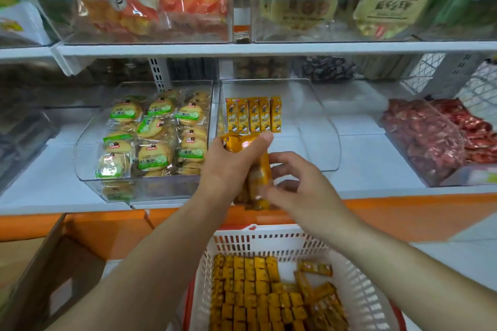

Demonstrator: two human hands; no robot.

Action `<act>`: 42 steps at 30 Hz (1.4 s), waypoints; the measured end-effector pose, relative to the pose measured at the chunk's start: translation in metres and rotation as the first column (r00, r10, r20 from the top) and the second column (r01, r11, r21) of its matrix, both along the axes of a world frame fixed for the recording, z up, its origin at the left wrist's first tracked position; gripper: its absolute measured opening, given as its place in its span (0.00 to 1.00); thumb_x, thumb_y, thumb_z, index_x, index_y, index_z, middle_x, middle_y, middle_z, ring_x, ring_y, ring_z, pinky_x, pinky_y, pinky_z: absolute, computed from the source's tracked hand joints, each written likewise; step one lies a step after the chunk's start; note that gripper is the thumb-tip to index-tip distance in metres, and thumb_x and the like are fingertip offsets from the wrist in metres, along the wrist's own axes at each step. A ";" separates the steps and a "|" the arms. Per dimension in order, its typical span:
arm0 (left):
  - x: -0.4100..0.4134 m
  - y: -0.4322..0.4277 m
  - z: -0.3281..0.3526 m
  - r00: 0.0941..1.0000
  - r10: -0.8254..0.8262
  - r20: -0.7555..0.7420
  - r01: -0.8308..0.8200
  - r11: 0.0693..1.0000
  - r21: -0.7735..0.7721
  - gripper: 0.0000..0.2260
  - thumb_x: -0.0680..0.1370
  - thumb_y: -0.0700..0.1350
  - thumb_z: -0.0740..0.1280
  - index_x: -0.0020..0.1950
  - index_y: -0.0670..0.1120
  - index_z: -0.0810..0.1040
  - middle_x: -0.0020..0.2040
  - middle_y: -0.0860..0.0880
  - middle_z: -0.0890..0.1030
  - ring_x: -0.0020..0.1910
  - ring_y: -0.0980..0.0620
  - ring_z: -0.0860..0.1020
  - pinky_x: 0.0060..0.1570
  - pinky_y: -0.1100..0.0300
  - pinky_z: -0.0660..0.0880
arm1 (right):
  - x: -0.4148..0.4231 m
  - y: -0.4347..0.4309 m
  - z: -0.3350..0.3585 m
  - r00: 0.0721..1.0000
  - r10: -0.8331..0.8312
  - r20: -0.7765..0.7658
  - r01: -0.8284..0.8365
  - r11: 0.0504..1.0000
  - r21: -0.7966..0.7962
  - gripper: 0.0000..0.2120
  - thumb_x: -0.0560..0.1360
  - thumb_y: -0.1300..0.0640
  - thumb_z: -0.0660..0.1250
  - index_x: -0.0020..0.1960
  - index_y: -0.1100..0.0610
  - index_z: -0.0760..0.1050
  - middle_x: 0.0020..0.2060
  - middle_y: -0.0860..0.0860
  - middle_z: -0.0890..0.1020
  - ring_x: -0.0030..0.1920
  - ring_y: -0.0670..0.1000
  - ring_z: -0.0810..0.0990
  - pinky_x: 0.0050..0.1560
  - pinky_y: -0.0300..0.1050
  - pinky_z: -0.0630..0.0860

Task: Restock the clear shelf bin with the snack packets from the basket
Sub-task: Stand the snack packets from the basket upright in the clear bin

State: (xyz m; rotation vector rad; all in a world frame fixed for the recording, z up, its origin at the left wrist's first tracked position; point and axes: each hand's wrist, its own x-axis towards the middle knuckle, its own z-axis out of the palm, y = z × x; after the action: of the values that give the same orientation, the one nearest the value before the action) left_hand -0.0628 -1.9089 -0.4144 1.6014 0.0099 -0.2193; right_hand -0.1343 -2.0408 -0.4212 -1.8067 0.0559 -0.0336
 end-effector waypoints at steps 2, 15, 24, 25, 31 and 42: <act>-0.002 -0.002 0.003 0.996 -0.064 -0.059 0.061 0.996 -0.060 0.30 0.63 0.65 0.76 0.57 0.47 0.82 0.51 0.45 0.87 0.53 0.40 0.85 0.57 0.38 0.80 | 0.000 -0.010 -0.003 0.998 -0.012 -0.065 0.025 0.977 0.210 0.16 0.75 0.63 0.71 0.59 0.49 0.79 0.47 0.52 0.85 0.45 0.51 0.86 0.43 0.43 0.81; -0.002 0.003 -0.002 0.970 -0.222 -0.102 0.207 0.969 -0.137 0.13 0.82 0.46 0.68 0.65 0.43 0.78 0.55 0.39 0.86 0.52 0.38 0.85 0.52 0.36 0.82 | 0.000 -0.025 -0.008 0.996 0.019 -0.083 0.008 0.949 0.316 0.37 0.70 0.64 0.74 0.70 0.35 0.67 0.53 0.54 0.82 0.47 0.57 0.86 0.42 0.50 0.82; 0.014 0.018 -0.014 0.997 -0.074 -0.021 0.073 0.997 -0.028 0.07 0.78 0.47 0.74 0.53 0.54 0.78 0.42 0.54 0.87 0.43 0.51 0.87 0.47 0.43 0.85 | 0.017 -0.038 -0.001 0.961 -0.276 -0.011 0.260 0.891 0.373 0.09 0.77 0.61 0.68 0.50 0.49 0.83 0.40 0.50 0.82 0.36 0.49 0.79 0.34 0.44 0.74; 0.016 0.021 -0.015 0.998 -0.057 -0.020 0.057 0.998 -0.025 0.07 0.78 0.47 0.74 0.53 0.54 0.78 0.42 0.54 0.87 0.43 0.51 0.87 0.46 0.43 0.85 | 0.020 -0.044 0.001 0.948 -0.316 0.038 0.292 0.911 0.291 0.08 0.77 0.60 0.70 0.52 0.49 0.81 0.40 0.49 0.82 0.35 0.49 0.79 0.34 0.45 0.75; 0.025 0.029 -0.010 0.999 -0.037 -0.030 0.038 0.999 0.016 0.10 0.79 0.51 0.72 0.57 0.55 0.75 0.52 0.47 0.86 0.49 0.45 0.86 0.50 0.39 0.83 | 0.071 -0.087 0.015 0.928 -0.254 0.272 0.328 0.903 -0.277 0.17 0.71 0.59 0.76 0.53 0.47 0.72 0.46 0.51 0.83 0.42 0.58 0.82 0.50 0.57 0.78; 0.035 0.045 -0.017 0.991 -0.125 0.039 0.124 0.991 0.049 0.12 0.78 0.53 0.72 0.60 0.58 0.75 0.46 0.56 0.87 0.44 0.54 0.87 0.38 0.55 0.84 | 0.228 -0.124 0.010 0.999 -0.006 0.039 0.039 0.292 -0.956 0.19 0.75 0.55 0.71 0.66 0.52 0.75 0.60 0.56 0.79 0.57 0.59 0.79 0.57 0.51 0.77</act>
State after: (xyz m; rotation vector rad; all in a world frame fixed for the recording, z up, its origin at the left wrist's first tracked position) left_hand -0.0277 -1.8634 -0.4312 1.6541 -0.1184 -0.2841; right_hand 0.0941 -2.1652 -0.4109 -3.0776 0.0411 -0.1408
